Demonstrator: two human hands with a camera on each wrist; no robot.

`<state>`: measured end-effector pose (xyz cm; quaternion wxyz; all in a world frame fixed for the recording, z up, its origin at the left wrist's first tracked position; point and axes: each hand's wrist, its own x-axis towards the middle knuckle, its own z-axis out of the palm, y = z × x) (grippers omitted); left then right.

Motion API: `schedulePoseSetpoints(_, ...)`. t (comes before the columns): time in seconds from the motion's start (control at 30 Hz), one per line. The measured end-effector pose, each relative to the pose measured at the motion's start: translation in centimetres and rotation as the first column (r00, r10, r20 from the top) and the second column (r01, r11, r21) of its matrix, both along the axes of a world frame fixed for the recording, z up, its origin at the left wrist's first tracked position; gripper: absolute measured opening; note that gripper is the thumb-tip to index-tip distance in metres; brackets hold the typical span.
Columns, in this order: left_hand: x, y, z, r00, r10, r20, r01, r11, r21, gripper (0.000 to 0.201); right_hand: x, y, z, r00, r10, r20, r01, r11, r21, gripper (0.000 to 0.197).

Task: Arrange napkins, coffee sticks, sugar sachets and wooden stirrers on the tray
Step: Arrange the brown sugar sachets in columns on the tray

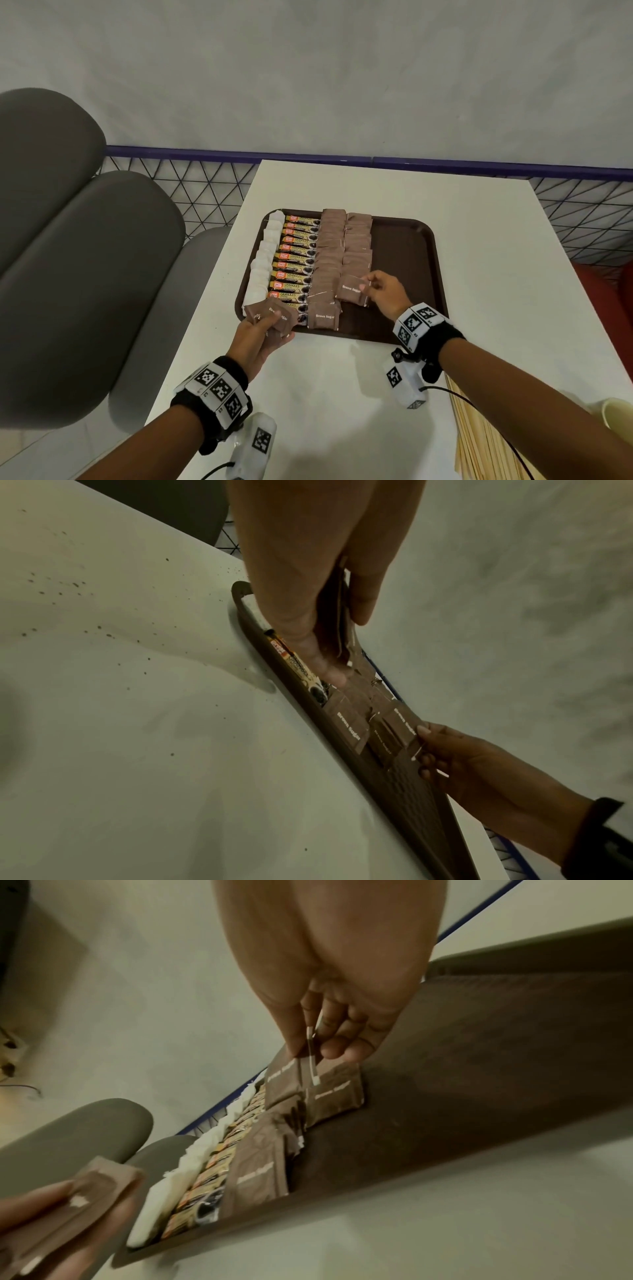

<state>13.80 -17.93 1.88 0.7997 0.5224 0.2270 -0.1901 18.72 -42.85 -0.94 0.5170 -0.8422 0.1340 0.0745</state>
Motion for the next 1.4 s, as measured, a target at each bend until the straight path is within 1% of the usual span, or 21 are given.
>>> schedulePoseSetpoints(0.1, 0.2, 0.0, -0.4, 1.0, -0.004, 0.004, 0.004, 0.999, 0.033, 0.033, 0.2, -0.8, -0.6, 0.999, -0.008, -0.048, 0.005, 0.997, -0.073, 0.015)
schedulePoseSetpoints(0.17, 0.5, 0.0, -0.7, 1.0, 0.002, -0.008, -0.002, 0.999, 0.036, 0.033, 0.2, -0.9, -1.0, 0.996, 0.004, -0.086, -0.014, 0.993, -0.116, 0.014)
schedulePoseSetpoints(0.27, 0.9, 0.0, -0.6, 1.0, 0.003, -0.017, -0.003, 1.0, 0.002, 0.026, 0.2, -0.7, -1.6, 0.994, 0.02, -0.105, -0.039, 0.983, -0.178, 0.013)
schedulePoseSetpoints(0.33, 1.2, -0.1, -0.4, 1.0, 0.0, -0.015, 0.0, 1.0, -0.028, 0.022, 0.3, -0.4, -1.9, 0.995, -0.005, -0.102, -0.016, 0.979, -0.204, 0.013)
schedulePoseSetpoints(0.47, 1.5, 0.1, -0.5, 1.0, 0.009, -0.029, -0.011, 0.998, -0.058, 0.033, 0.4, 0.0, -2.0, 0.993, -0.053, -0.104, 0.026, 0.967, -0.252, 0.008)
schedulePoseSetpoints(0.6, 1.5, 0.2, -0.4, 1.0, 0.004, -0.016, -0.005, 0.999, -0.052, 0.031, 0.6, -0.1, -2.7, 0.988, -0.103, -0.115, 0.066, 0.954, -0.291, 0.03)
schedulePoseSetpoints(0.73, 1.4, 0.3, -0.4, 1.0, -0.022, 0.015, 0.023, 0.999, -0.034, 0.028, 0.3, 0.1, -2.3, 0.99, -0.115, -0.079, 0.085, 0.946, -0.313, 0.028)
schedulePoseSetpoints(0.83, 1.2, 0.2, -0.2, 0.999, -0.035, 0.039, 0.036, 0.999, -0.022, 0.028, 0.1, 0.2, -1.6, 0.994, -0.112, 0.002, 0.109, 0.954, -0.279, 0.031)
schedulePoseSetpoints(0.9, 1.1, 0.2, 0.0, 0.998, -0.039, 0.053, 0.041, 0.999, -0.029, 0.03, -0.1, 0.8, -1.1, 0.993, -0.099, 0.063, 0.111, 0.963, -0.244, 0.029)
schedulePoseSetpoints(1.0, 0.8, 0.1, 0.2, 0.997, -0.036, 0.074, 0.04, 0.998, -0.046, 0.033, -0.2, 2.3, -0.1, 0.99, -0.062, 0.123, 0.074, 0.993, -0.094, 0.023)
schedulePoseSetpoints(1.07, 0.6, -0.1, 0.4, 0.995, -0.029, 0.098, 0.036, 0.997, -0.065, 0.035, -0.5, 3.6, 0.7, 0.992, 0.01, 0.124, -0.017, 0.999, 0.051, 0.02)
schedulePoseSetpoints(1.13, 0.3, -0.2, 0.7, 0.992, -0.036, 0.119, 0.044, 0.997, -0.068, 0.034, -1.1, 4.9, 1.5, 0.985, 0.135, 0.111, -0.152, 0.976, 0.158, 0.022)
schedulePoseSetpoints(1.2, 0.1, -0.2, 0.8, 0.99, -0.052, 0.134, 0.059, 0.997, -0.049, 0.033, -1.6, 6.1, 1.9, 0.963, 0.26, 0.071, -0.269, 0.94, 0.211, 0.024)
schedulePoseSetpoints(1.23, 0.0, -0.2, 0.8, 0.989, -0.065, 0.135, 0.07, 0.997, -0.033, 0.033, -1.9, 6.7, 1.9, 0.95, 0.305, 0.06, -0.311, 0.923, 0.228, 0.022)
schedulePoseSetpoints(1.3, -0.1, 0.0, 0.6, 0.987, -0.094, 0.129, 0.096, 0.995, -0.012, 0.033, -2.2, 7.6, 1.6, 0.934, 0.348, 0.076, -0.356, 0.897, 0.262, 0.012)
schedulePoseSetpoints(1.33, -0.2, 0.0, 0.4, 0.987, -0.101, 0.122, 0.104, 0.994, -0.015, 0.033, -2.3, 7.9, 1.5, 0.933, 0.347, 0.092, -0.359, 0.893, 0.272, 0.013)
schedulePoseSetpoints(1.4, -0.2, 0.0, 0.4, 0.992, -0.083, 0.092, 0.086, 0.996, -0.037, 0.032, -2.3, 8.2, 1.5, 0.945, 0.309, 0.11, -0.328, 0.897, 0.297, 0.021)
